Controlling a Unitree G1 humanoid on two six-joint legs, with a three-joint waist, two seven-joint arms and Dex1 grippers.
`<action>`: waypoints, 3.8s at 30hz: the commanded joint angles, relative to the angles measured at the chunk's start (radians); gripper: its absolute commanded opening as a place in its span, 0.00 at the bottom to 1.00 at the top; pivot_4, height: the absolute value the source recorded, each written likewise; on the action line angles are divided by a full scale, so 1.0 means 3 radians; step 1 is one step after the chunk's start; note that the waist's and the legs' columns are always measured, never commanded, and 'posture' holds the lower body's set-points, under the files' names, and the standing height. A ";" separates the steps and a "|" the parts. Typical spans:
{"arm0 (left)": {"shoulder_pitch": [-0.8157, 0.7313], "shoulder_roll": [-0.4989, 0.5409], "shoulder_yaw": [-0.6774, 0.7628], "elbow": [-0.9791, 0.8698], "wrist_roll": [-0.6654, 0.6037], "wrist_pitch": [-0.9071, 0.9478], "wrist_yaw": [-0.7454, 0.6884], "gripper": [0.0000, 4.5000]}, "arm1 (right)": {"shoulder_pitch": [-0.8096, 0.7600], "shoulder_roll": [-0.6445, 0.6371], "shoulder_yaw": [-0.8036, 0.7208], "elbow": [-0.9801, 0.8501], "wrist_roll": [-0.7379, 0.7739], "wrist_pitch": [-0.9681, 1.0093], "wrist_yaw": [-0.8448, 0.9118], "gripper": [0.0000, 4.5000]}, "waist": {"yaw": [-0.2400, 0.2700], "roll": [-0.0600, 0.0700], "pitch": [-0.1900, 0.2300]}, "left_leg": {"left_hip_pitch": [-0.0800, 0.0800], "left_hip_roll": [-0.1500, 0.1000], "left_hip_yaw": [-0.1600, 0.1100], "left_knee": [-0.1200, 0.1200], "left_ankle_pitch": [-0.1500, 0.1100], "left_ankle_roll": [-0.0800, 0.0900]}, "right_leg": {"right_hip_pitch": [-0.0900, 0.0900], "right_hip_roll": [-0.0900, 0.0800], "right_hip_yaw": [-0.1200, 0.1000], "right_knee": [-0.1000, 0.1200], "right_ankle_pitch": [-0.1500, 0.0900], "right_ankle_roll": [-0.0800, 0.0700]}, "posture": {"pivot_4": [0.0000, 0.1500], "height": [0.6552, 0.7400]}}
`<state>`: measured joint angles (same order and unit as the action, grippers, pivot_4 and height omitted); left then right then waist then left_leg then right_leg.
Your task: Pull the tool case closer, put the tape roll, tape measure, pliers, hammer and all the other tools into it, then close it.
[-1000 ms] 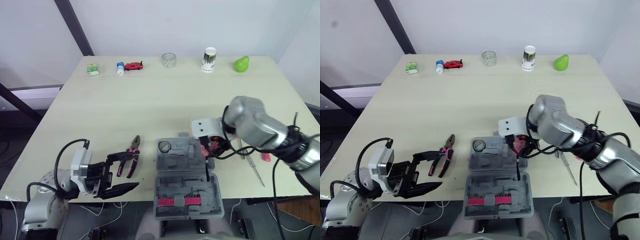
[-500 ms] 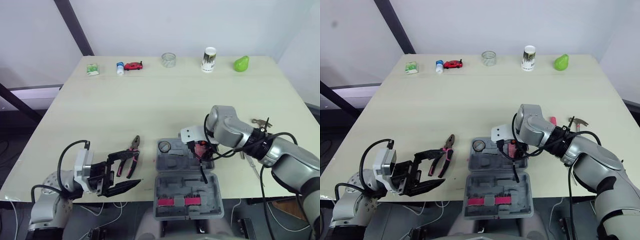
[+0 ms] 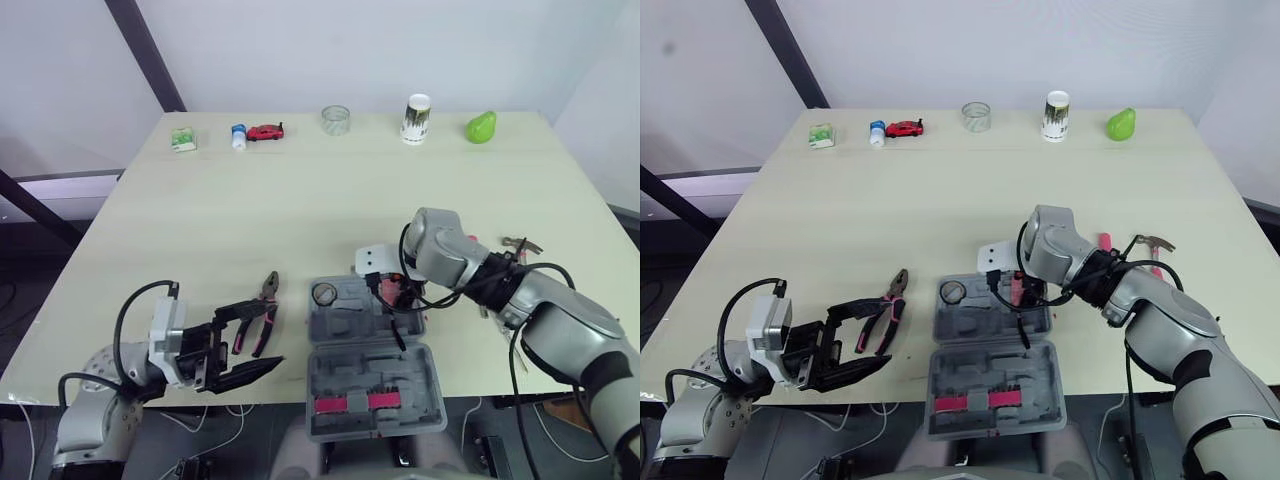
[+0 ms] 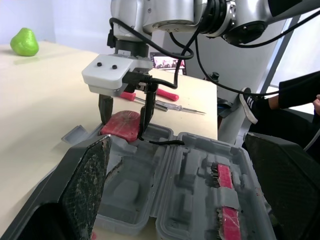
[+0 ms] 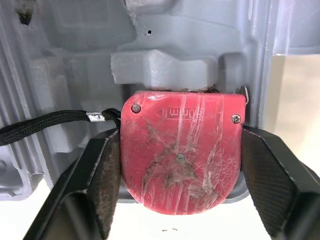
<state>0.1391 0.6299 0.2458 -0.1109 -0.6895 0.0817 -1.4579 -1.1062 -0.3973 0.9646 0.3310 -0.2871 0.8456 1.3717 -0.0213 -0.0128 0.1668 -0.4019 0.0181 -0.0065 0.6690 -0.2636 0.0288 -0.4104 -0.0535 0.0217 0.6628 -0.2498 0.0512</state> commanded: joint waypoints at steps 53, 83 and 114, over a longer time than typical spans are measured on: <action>-0.0063 0.0116 0.0055 -0.0087 -0.0095 0.0134 -0.0042 1.00 | 0.2446 -0.0194 -0.2405 -0.1484 0.1389 -0.1223 -0.1644 0.40 | 0.0020 -0.0002 -0.0001 | 0.0000 0.0002 0.0003 -0.0001 0.0000 0.0000 | 0.0002 0.0003 0.0004 -0.0002 0.0000 0.0001 | 1.00 1.00; -0.0028 0.0002 -0.0009 -0.0198 -0.0089 0.0286 0.0356 1.00 | 0.2750 -0.0027 -0.2229 -0.0502 0.1075 -0.1376 -0.2272 0.40 | 0.0021 -0.0045 -0.0061 | 0.0069 0.0010 0.0003 -0.0003 -0.0001 0.0000 | 0.0063 0.0004 0.0005 -0.0009 -0.0010 -0.0013 | 1.00 1.00; 0.0822 -0.0137 0.0855 -0.0109 -0.0172 0.0690 0.1458 1.00 | 0.5137 -0.0622 -0.4752 -0.2254 0.2967 -0.2207 -0.1427 0.99 | 0.0045 -0.0008 -0.0030 | 0.0016 0.0007 0.0000 -0.0016 -0.0001 0.0001 | 0.0025 -0.0001 0.0001 -0.0030 -0.0010 -0.0010 | 1.00 1.00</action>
<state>0.3839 0.5816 0.4705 -0.1325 -0.7164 0.3003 -0.9966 0.4300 -0.5746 -0.4055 -0.2910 0.5594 0.2121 0.9200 -0.0078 -0.0151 0.1577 -0.3970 0.0208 -0.0062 0.6644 -0.2640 0.0290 -0.4027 -0.0535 0.0219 0.6530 -0.2530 0.0481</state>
